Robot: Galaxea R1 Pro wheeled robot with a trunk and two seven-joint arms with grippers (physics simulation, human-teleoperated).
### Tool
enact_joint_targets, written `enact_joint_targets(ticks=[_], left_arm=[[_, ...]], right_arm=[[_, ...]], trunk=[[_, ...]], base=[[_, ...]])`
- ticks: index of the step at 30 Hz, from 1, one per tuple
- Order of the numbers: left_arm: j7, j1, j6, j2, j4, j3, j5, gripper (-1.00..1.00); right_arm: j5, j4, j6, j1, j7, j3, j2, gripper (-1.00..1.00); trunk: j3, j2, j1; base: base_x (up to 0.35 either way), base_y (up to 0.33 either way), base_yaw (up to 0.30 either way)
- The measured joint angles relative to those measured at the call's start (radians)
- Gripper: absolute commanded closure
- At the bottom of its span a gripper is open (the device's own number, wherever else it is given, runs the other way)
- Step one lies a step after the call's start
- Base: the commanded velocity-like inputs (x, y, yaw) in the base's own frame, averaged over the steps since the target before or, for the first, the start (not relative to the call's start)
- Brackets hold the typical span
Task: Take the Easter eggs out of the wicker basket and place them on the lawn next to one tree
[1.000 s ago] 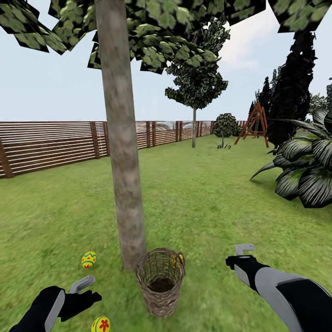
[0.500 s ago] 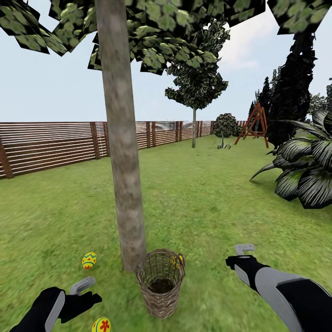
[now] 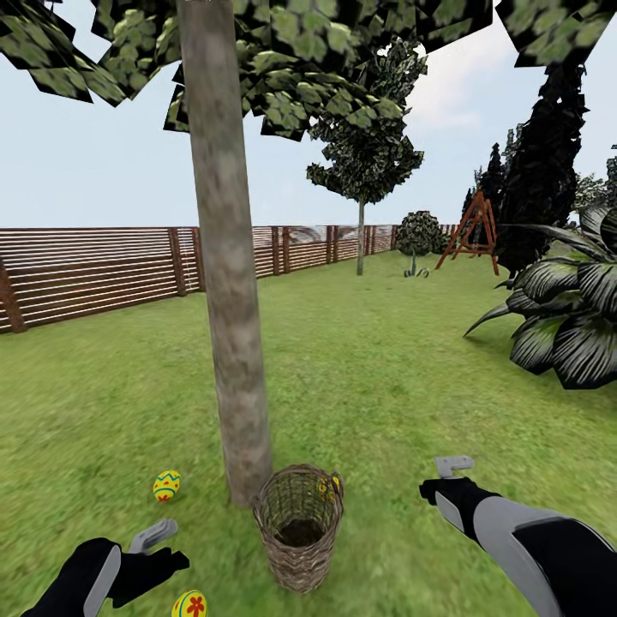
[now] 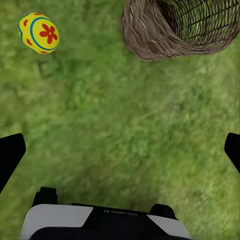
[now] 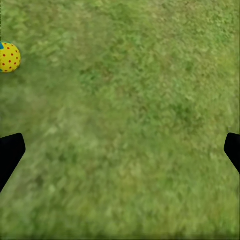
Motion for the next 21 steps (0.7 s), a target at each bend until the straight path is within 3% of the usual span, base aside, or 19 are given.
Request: enact_joint_targets(ticks=[9,14,21], left_arm=[[0.000,0.000,-0.001,0.003,0.001,0.000,0.001,-1.00],[0.000,0.000,-0.028,0.016,0.004,0.001,-0.003,-1.00],[-0.004,0.000,-0.045,0.044,0.055,0.005,-0.046,-1.00]], right_arm=[[0.000,0.001,0.002,0.001,0.005,0.000,0.000,-1.00],[0.000,0.001,0.016,0.008,0.052,0.000,-0.001,-1.00],[0.001,0.000,0.076,0.009,0.068,0.001,0.005,-1.00]], trunk=[[0.028,0.063,-0.035],[0.044,0.098,-0.054],[0.065,0.146,-0.081]], base=[[0.000,0.000,0.000],[0.000,0.000,0.000],[0.000,0.000,0.000]])
